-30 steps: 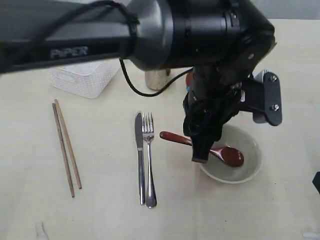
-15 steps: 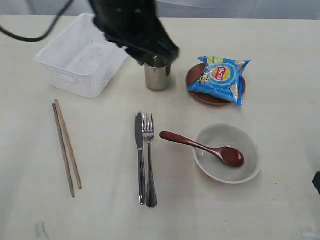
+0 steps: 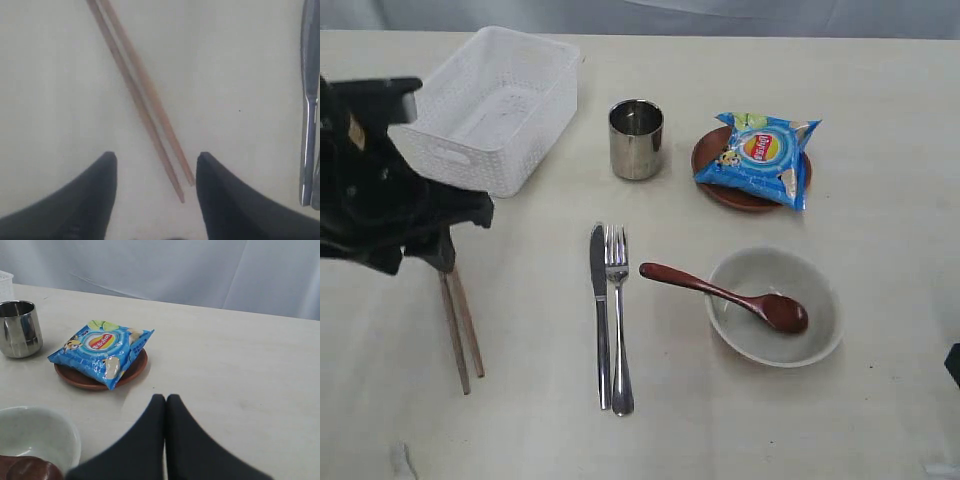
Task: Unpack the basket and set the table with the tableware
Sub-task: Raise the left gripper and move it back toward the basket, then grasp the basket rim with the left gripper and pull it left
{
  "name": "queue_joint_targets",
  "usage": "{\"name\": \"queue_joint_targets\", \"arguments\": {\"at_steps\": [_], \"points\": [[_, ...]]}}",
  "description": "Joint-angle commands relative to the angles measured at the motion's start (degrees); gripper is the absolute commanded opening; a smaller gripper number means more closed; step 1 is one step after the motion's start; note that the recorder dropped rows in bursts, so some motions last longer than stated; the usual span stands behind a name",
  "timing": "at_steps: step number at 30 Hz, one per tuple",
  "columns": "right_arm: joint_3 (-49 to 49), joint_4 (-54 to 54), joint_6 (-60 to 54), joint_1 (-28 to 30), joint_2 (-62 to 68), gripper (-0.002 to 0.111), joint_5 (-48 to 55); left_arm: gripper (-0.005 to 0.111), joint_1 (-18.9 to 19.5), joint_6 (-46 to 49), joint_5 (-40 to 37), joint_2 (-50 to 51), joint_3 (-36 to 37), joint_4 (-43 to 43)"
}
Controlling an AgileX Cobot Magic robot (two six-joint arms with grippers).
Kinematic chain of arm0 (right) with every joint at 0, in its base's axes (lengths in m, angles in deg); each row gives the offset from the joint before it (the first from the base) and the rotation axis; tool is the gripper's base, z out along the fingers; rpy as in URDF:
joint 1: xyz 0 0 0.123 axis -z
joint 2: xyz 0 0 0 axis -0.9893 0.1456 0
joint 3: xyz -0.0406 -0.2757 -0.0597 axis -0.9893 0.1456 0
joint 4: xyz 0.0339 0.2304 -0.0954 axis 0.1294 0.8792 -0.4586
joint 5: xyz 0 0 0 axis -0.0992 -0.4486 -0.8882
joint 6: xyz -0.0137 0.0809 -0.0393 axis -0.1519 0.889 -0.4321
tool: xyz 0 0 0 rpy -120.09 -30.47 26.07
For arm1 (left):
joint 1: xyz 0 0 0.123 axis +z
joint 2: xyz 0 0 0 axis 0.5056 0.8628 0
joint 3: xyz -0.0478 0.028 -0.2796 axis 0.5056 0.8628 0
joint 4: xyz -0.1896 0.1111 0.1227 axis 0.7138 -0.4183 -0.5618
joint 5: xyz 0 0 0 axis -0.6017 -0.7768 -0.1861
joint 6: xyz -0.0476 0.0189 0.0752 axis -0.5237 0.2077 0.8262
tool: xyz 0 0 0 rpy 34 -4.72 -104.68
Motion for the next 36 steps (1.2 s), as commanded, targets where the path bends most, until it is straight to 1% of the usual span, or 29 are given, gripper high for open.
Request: {"name": "queue_joint_targets", "arguments": {"at_steps": [1,3,8,12,19,22,25,29,32,36], "points": [[0.2,-0.3,0.1,0.3,-0.3,0.0,0.1,0.047,0.3,-4.7,11.8,1.1,7.2,5.1],[0.2,-0.3,0.1,0.3,-0.3,0.0,0.1,0.048,0.3,-7.1,16.1,1.8,9.4,5.6],[0.2,-0.3,0.1,0.3,-0.3,0.0,0.1,0.048,0.3,-7.8,20.4,4.2,10.6,4.9],[0.2,-0.3,0.1,0.3,-0.3,0.0,0.1,0.048,0.3,-7.8,22.2,6.1,10.6,3.9],[0.2,-0.3,0.1,0.3,-0.3,0.0,0.1,0.048,0.4,-10.3,22.1,11.1,9.8,-3.0],[0.2,-0.3,0.1,0.3,-0.3,0.0,0.1,0.048,0.4,-10.3,21.4,11.4,7.4,-4.0],[0.2,-0.3,0.1,0.3,-0.3,0.0,0.1,0.048,0.4,-8.3,19.7,10.7,3.1,-4.0],[0.2,-0.3,0.1,0.3,-0.3,0.0,0.1,0.048,0.4,-1.2,17.4,10.2,-5.0,-4.0],[0.2,-0.3,0.1,0.3,-0.3,0.0,0.1,0.048,0.4,1.3,16.3,10.4,-10.7,-3.5],[0.2,-0.3,0.1,0.3,-0.3,0.0,0.1,0.048,0.4,8.4,14.9,13.2,-18.2,-3.5]]}}
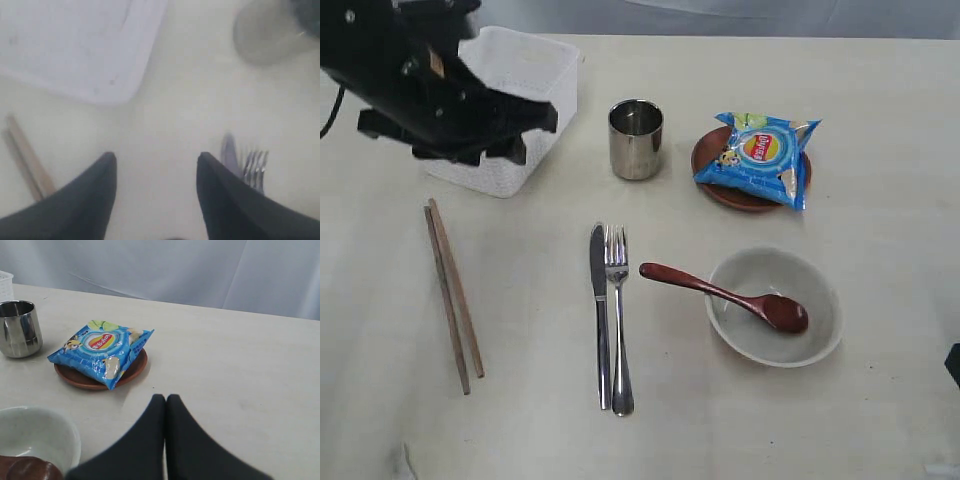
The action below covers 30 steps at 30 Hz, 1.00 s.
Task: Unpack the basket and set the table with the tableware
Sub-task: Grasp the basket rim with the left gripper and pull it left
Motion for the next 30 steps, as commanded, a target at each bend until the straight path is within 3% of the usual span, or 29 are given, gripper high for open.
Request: {"name": "queue_joint_targets", "arguments": {"at_steps": [1,7,11,18,20,25,30], "points": [[0.2,-0.3,0.1,0.3,-0.3,0.0,0.1,0.048,0.2,8.0,-2.9,3.3,-7.9,-0.1],[0.2,-0.3,0.1,0.3,-0.3,0.0,0.1,0.048,0.2,15.0,-6.4,13.0,-15.7,-2.3],[0.2,-0.3,0.1,0.3,-0.3,0.0,0.1,0.048,0.2,11.9,-6.2,18.4,-19.8,-9.3],[0.2,-0.3,0.1,0.3,-0.3,0.0,0.1,0.046,0.2,11.8,-6.1,25.1,-23.5,-11.3],[0.2,-0.3,0.1,0.3,-0.3,0.0,0.1,0.039,0.2,11.6,-6.1,26.2,-23.7,-15.8],[0.2,-0.3,0.1,0.3,-0.3,0.0,0.1,0.0,0.9,0.4,-7.5,26.8,-23.7,-34.0],[0.2,-0.3,0.1,0.3,-0.3,0.0,0.1,0.0,8.5,0.2,-9.5,26.8,-23.7,-32.7]]}}
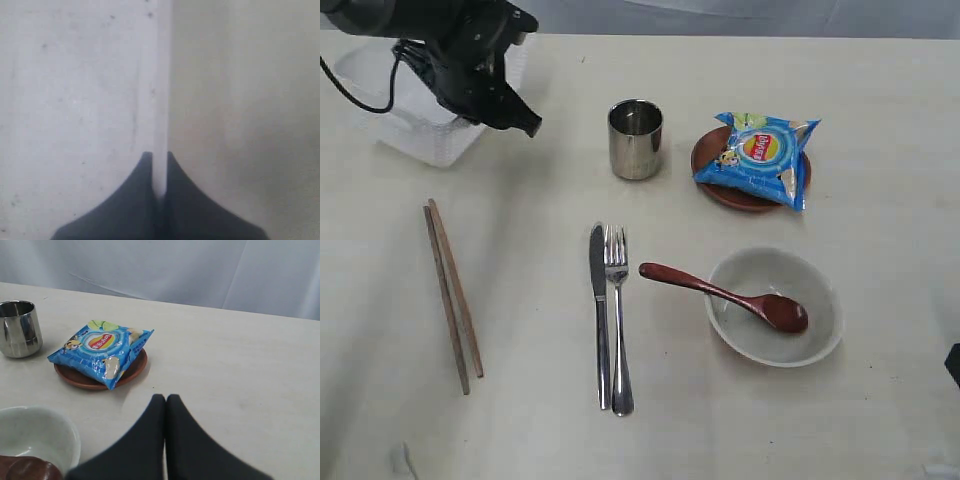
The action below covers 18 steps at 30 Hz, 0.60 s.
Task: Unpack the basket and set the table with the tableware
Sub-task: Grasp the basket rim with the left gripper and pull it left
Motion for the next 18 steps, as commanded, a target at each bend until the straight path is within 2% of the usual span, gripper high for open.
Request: {"name": "queue_joint_targets", "arguments": {"at_steps": [1,4,6,8,9,11,14,18], "points": [[0.2,-0.3,0.1,0.3,-0.3,0.0,0.1,0.0,7.1,-1.1,-3.2,-0.2,-0.3,2.5],[0.2,-0.3,0.1,0.3,-0.3,0.0,0.1,0.0,13.5,5.0,-4.1,-0.2,-0.3,15.5],[0.2,-0.3,0.1,0.3,-0.3,0.0,0.1,0.002,15.6,12.4,-4.4,-0.2,-0.3,23.6],[0.2,-0.3,0.1,0.3,-0.3,0.0,0.1,0.022,16.1,12.4,-4.8,-0.5,-0.3,24.4],[0.2,-0.3,0.1,0.3,-0.3,0.0,0.1,0.04,16.1,12.0,-5.1,-0.8,-0.3,24.4],[0.2,-0.3,0.1,0.3,-0.3,0.0,0.1,0.059,16.1,11.8,-6.4,-2.1,-0.4,24.4],[0.2,-0.3,0.1,0.3,-0.3,0.0,0.1,0.057,16.1,11.7,-7.1,-5.7,-0.4,24.5],[0.2,-0.3,0.1,0.3,-0.3,0.0,0.1,0.04,16.1,11.2,-8.1,-15.2,1.0,29.6]]}}
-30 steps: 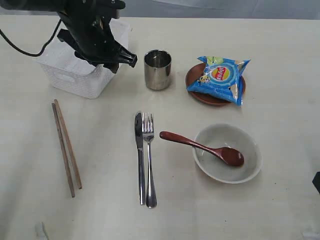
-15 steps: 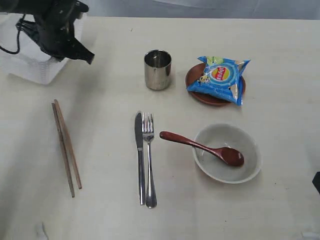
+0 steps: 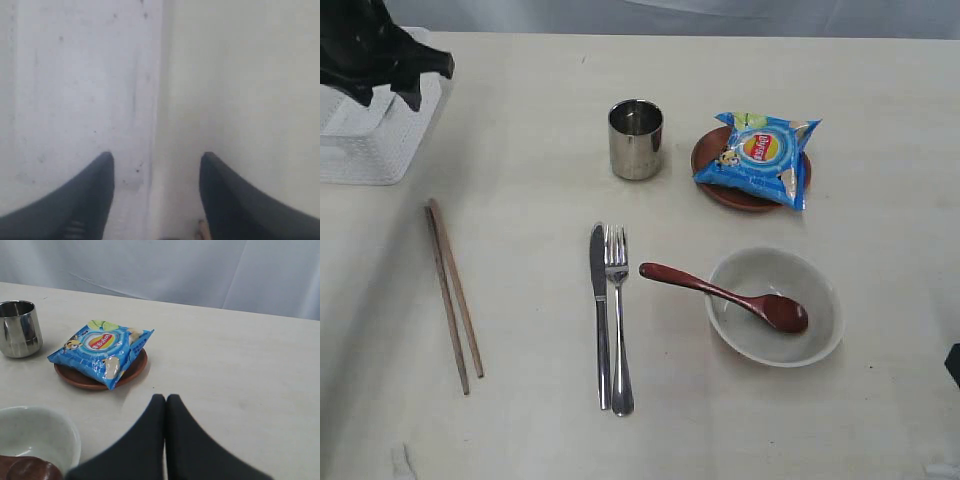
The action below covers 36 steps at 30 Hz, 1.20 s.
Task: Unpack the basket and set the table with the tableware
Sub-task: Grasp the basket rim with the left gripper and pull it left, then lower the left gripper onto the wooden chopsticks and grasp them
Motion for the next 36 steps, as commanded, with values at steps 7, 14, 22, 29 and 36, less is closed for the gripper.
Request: {"name": "queue_joint_targets", "arguments": {"at_steps": [7,14,22,29,36], "points": [[0.2,-0.3,0.1,0.3,-0.3,0.0,0.1,0.025,-0.6,1.1,0.2,-22.8,14.4,17.4],[0.2,-0.3,0.1,0.3,-0.3,0.0,0.1,0.035,-3.0,4.3,-5.6,-32.7,29.2,19.6],[0.2,-0.3,0.1,0.3,-0.3,0.0,0.1,0.053,-3.0,8.9,3.4,-32.7,47.9,33.6],[0.2,-0.3,0.1,0.3,-0.3,0.0,0.1,0.053,-3.0,12.7,13.5,-31.1,53.8,38.4],[0.2,-0.3,0.1,0.3,-0.3,0.0,0.1,0.053,-6.3,17.5,20.0,-24.8,53.5,44.2]]}}
